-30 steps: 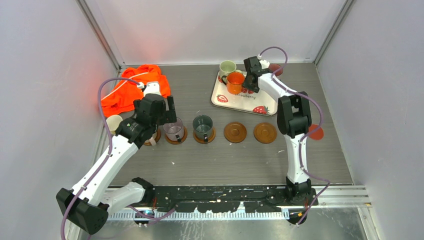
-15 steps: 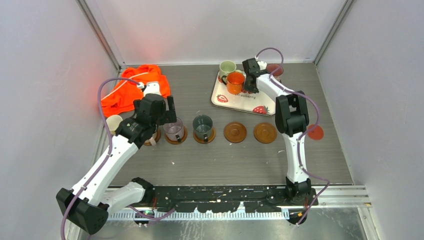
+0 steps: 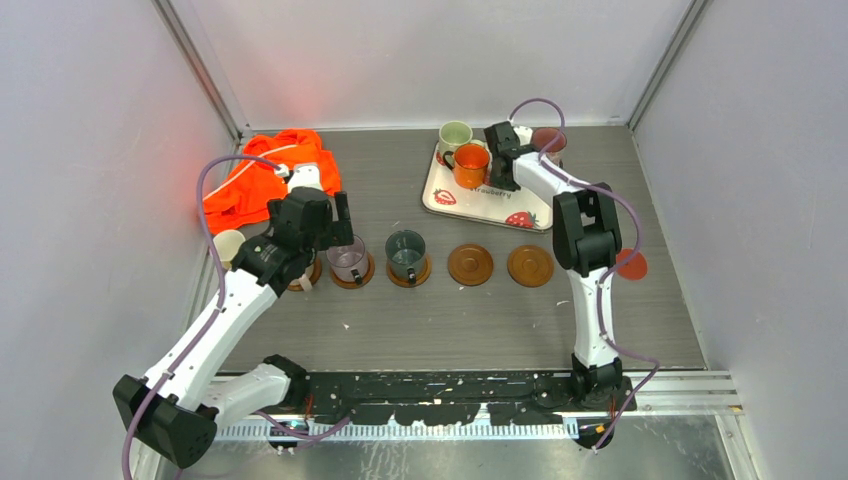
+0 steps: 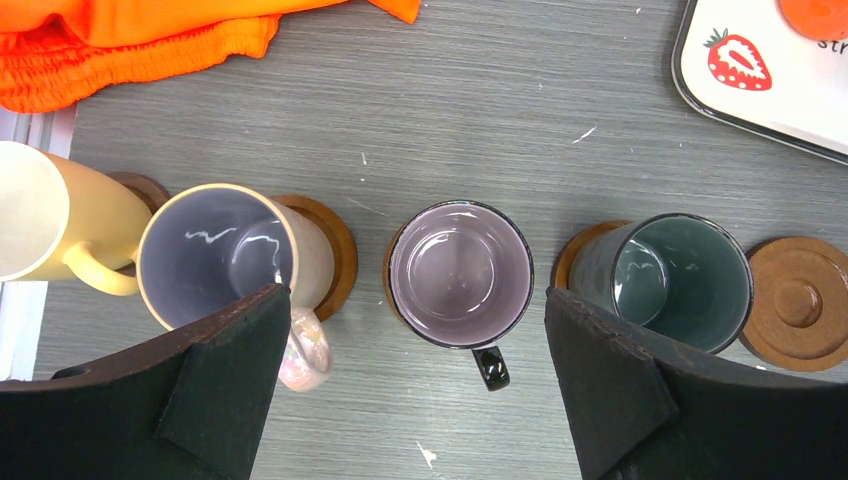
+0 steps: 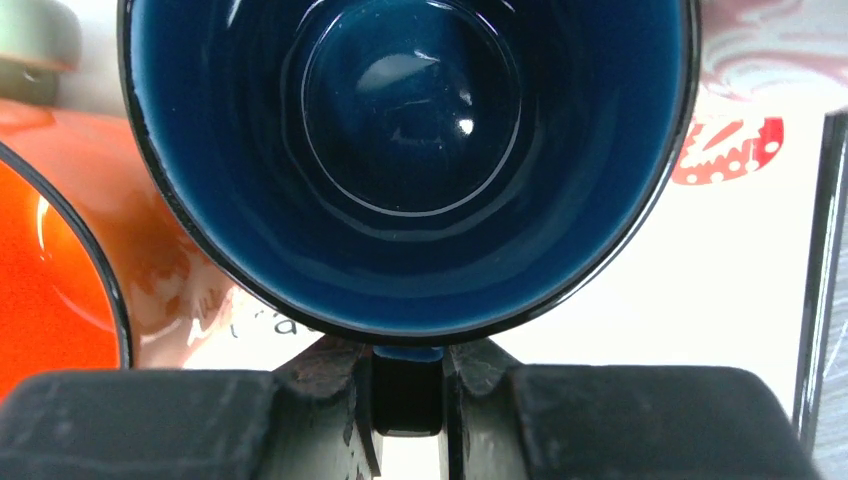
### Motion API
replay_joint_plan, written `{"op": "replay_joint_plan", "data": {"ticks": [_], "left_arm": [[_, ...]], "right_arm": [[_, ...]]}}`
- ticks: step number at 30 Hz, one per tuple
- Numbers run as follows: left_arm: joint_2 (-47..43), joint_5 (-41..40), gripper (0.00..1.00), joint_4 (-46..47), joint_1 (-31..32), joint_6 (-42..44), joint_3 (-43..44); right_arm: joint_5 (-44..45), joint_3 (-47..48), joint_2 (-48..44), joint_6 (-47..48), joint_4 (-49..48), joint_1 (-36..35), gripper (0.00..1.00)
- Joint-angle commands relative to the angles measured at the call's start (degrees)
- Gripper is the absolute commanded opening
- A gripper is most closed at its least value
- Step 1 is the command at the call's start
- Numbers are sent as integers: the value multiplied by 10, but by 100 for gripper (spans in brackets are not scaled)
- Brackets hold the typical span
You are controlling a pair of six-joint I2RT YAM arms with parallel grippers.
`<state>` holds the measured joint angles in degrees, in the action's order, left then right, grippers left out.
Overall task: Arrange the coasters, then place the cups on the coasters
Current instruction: Pick up the cup from the tray.
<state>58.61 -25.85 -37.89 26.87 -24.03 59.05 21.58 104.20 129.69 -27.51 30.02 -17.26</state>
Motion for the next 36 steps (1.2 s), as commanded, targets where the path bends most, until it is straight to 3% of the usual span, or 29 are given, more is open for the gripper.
{"op": "replay_joint_plan", "data": {"ticks": [1, 6, 36], "left_arm": [[-1, 1, 100, 26, -2, 0, 3], [-1, 2, 100, 27, -2, -1, 3], [-2, 5, 100, 28, -2, -2, 2]], "right_arm": [[21, -23, -65, -3, -15, -9, 5], [23, -64, -93, -15, -17, -19, 1], [52, -237, -275, -50, -28, -114, 0]]}}
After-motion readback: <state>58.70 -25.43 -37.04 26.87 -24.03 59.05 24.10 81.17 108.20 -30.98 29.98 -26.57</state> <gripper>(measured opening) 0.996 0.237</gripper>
